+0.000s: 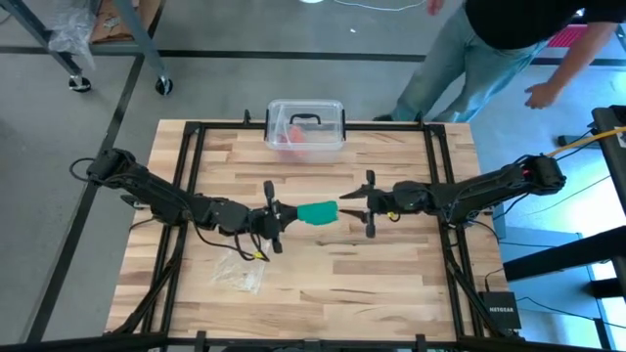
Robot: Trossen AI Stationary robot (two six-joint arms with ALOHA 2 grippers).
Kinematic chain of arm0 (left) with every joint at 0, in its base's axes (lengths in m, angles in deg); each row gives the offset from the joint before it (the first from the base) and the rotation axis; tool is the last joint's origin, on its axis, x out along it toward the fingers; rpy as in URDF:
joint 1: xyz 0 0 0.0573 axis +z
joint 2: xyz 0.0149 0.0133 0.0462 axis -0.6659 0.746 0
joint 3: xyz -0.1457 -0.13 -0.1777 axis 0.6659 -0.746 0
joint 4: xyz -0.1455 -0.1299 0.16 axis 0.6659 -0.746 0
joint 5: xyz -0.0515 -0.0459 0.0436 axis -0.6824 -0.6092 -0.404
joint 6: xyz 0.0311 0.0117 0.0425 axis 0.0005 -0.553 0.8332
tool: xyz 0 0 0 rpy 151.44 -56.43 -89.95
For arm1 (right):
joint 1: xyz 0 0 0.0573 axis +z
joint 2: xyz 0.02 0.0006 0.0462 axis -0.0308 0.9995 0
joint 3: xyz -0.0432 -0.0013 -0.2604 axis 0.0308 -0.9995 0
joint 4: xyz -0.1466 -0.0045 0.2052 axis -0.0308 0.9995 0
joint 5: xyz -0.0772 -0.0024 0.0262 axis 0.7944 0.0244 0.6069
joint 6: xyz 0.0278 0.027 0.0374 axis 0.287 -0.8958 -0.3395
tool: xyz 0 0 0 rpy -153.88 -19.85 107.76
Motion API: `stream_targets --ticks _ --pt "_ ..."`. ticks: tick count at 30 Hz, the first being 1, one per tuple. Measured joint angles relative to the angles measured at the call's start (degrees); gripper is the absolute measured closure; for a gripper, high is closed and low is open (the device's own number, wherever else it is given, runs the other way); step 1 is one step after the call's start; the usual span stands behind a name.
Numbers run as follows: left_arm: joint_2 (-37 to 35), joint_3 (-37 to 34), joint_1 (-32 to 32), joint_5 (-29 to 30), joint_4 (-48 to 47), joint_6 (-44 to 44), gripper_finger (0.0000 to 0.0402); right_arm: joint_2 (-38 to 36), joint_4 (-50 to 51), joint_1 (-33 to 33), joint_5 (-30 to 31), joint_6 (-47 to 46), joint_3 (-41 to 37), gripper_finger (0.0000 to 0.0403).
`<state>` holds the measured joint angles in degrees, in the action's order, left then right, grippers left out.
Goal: Roll bandage
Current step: Roll the green bandage
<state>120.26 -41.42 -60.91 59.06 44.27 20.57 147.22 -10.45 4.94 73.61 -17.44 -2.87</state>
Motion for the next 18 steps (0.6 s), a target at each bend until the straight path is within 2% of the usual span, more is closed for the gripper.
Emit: stream_targets --ticks 8,18 --pt "-0.4 0.0 0.5 0.3 2.0 -0.1 0.0394 4.8 -6.9 0.0 -2.4 -0.4 -1.0 0.0233" --pt "-0.4 0.0 0.8 0.3 2.1 1.1 0.0394 10.4 -10.7 0.0 2.0 2.0 -0.8 0.0233"
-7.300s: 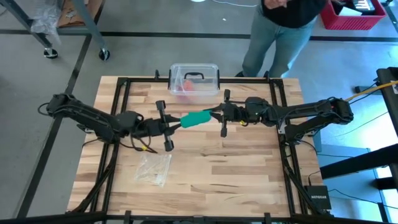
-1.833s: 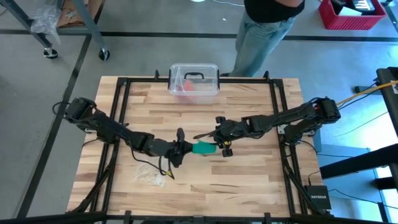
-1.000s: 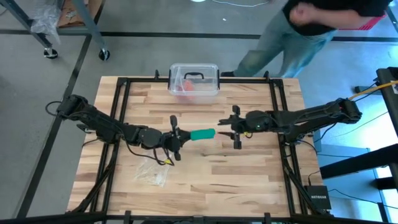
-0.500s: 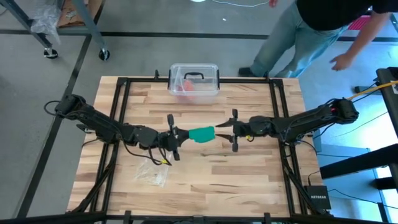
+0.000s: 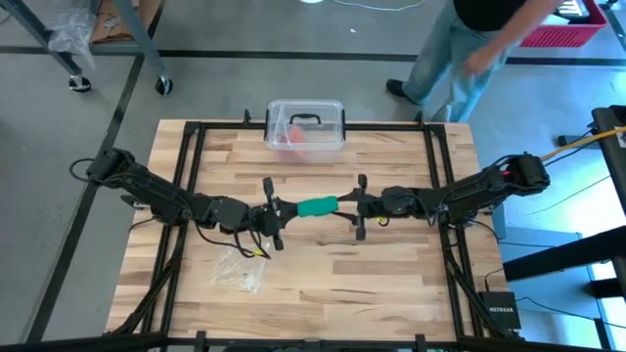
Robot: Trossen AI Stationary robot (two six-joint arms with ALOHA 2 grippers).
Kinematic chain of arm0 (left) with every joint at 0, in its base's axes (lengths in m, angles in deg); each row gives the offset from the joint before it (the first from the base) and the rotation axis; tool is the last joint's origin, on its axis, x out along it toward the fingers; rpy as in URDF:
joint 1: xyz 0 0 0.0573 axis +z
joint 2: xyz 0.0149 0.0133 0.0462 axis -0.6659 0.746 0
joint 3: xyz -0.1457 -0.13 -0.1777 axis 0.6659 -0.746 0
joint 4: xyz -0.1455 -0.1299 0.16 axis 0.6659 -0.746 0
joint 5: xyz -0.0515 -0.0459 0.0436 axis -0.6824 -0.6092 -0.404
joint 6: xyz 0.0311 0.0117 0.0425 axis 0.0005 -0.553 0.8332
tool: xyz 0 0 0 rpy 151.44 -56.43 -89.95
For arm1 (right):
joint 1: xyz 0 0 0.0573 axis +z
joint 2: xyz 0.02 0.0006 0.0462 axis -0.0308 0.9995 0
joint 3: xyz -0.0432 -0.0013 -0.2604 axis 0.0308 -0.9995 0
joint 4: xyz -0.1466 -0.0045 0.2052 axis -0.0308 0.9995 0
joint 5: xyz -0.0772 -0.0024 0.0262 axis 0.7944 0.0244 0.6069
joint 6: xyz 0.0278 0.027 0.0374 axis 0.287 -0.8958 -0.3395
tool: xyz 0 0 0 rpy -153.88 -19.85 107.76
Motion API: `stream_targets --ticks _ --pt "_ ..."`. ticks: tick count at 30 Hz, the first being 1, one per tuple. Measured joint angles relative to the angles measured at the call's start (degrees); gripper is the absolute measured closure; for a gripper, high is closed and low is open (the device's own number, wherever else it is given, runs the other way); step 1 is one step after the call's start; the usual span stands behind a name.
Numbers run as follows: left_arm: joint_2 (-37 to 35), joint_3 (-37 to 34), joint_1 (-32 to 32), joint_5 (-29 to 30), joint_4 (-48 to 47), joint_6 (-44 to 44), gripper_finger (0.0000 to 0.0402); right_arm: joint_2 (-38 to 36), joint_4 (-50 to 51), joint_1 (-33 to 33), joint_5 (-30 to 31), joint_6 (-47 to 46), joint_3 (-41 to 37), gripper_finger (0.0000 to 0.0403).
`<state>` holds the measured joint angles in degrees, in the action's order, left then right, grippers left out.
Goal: Roll bandage
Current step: Roll the green bandage
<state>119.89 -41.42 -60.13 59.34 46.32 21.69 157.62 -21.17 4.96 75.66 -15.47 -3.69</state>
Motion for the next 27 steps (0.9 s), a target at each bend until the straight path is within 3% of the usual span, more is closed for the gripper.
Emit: stream_targets --ticks 9,12,17,23,27 --pt "0.0 0.0 -0.1 0.0 0.4 0.0 0.0394 3.7 -0.9 0.0 0.0 2.7 1.5 0.0237" --pt "0.0 0.0 -0.1 0.0 0.6 0.0 0.0394 4.2 -0.8 0.0 0.0 4.0 2.1 0.0272" --pt "-1.0 0.0 -0.1 0.0 0.9 -0.5 0.0394 4.2 0.3 0.0 -1.6 6.1 2.1 0.0387" --pt "-4.9 -0.1 -0.8 -0.3 3.4 -3.3 0.0394 4.2 0.2 0.0 -0.8 7.3 2.1 0.0387" --pt "-8.3 -0.1 0.1 -9.6 3.4 -6.2 0.0394 4.2 -1.1 0.0 -0.6 8.9 2.1 0.0395"
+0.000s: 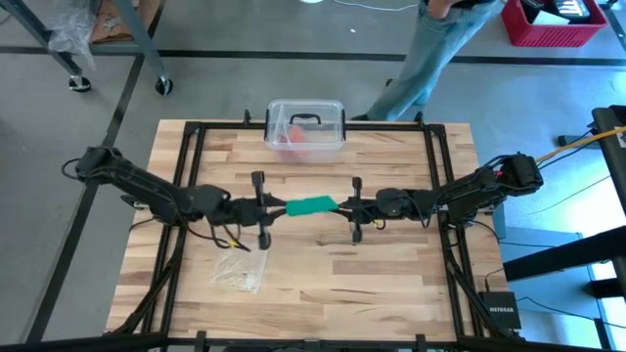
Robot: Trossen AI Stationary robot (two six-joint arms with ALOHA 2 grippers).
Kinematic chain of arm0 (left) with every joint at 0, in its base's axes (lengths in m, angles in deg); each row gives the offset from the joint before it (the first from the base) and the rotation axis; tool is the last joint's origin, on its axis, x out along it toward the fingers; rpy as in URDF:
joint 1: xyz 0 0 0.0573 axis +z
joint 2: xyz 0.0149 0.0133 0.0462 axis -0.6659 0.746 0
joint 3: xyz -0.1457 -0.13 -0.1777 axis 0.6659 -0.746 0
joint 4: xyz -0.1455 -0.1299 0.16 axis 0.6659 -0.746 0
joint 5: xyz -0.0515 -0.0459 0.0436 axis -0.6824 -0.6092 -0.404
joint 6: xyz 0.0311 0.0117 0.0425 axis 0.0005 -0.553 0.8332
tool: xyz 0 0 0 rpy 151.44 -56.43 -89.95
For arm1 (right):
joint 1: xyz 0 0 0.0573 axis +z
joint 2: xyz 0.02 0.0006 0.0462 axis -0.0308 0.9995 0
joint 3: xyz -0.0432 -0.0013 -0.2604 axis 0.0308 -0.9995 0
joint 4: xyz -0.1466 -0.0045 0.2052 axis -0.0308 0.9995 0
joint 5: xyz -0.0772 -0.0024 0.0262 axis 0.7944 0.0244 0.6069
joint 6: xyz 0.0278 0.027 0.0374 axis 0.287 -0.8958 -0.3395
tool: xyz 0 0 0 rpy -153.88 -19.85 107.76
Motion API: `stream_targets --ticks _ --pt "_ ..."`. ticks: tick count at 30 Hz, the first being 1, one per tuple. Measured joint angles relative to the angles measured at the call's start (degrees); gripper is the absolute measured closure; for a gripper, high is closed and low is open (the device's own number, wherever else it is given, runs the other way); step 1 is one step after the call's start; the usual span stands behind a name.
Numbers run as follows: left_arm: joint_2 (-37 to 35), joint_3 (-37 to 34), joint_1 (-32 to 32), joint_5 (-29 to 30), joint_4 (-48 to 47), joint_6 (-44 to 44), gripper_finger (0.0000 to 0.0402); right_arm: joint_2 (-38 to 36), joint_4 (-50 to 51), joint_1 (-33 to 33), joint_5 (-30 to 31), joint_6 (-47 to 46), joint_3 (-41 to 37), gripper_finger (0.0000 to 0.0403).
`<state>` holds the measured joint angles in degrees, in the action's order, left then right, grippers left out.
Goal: Roll bandage
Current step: Roll the green bandage
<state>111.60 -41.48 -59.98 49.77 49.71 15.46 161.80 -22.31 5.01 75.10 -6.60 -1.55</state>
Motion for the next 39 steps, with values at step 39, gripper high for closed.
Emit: stream_targets --ticks 39 --pt "3.4 -1.4 5.9 10.7 -3.9 18.3 0.0394 0.0 32.5 21.6 18.6 29.9 35.0 0.0399"
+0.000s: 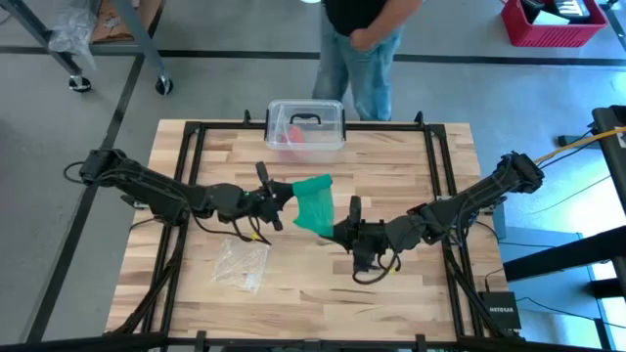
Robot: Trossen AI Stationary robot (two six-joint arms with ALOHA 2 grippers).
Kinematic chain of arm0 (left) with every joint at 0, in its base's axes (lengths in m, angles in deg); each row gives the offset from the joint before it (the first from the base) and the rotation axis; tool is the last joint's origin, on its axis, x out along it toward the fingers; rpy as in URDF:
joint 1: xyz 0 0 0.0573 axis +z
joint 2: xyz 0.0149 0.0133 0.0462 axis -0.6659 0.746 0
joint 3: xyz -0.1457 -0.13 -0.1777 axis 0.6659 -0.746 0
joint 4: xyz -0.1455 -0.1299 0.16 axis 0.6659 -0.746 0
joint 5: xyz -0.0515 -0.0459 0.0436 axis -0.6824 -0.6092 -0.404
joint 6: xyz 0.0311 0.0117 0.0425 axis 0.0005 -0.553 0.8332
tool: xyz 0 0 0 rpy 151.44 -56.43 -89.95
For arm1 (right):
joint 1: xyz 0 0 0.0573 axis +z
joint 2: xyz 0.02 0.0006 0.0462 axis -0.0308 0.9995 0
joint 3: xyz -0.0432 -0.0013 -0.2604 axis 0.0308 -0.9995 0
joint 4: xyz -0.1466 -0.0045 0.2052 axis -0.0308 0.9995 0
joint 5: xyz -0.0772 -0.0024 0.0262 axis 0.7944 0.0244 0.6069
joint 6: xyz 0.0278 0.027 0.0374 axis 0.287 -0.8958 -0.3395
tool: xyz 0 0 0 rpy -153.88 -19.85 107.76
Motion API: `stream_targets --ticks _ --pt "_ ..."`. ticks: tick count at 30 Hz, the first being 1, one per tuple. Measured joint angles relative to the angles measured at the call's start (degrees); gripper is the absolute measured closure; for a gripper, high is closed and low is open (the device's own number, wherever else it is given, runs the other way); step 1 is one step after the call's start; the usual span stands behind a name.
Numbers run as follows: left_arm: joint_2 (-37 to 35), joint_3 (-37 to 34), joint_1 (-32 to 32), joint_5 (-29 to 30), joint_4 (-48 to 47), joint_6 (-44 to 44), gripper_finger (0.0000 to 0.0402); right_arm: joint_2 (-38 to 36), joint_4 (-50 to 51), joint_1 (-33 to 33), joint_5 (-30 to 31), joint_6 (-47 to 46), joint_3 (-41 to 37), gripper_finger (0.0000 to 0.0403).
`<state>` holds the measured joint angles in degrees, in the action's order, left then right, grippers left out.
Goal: Roll bandage
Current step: Roll the green bandage
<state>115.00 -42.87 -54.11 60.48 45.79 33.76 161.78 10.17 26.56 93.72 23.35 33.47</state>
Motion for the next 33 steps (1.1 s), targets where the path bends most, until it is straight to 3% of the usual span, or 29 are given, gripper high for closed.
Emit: stream_targets --ticks 5,10,17,23,27,33 --pt "3.5 0.0 -0.3 0.0 -0.2 1.5 0.0394 0.0 5.5 -2.6 0.4 0.8 6.7 0.0399" --pt "6.8 0.0 -2.5 -0.4 -0.1 6.1 0.0394 0.0 13.2 -10.3 -1.1 -7.6 11.1 0.0399" --pt "8.3 0.0 -3.5 -0.4 0.5 7.7 0.0394 -0.2 20.5 -24.1 -12.6 -22.2 7.2 0.0398" --pt "8.4 0.0 -3.4 -0.6 0.3 7.7 0.0394 0.5 19.7 -29.5 -21.0 -29.5 3.0 0.0392" --pt "8.4 0.0 -3.2 -0.7 0.3 7.4 0.0394 1.0 19.0 -30.7 -21.1 -32.4 2.9 0.0357" --pt "8.4 0.0 -3.3 -1.3 0.3 7.2 0.0394 1.4 19.2 -30.6 -21.9 -32.4 2.9 0.0257"
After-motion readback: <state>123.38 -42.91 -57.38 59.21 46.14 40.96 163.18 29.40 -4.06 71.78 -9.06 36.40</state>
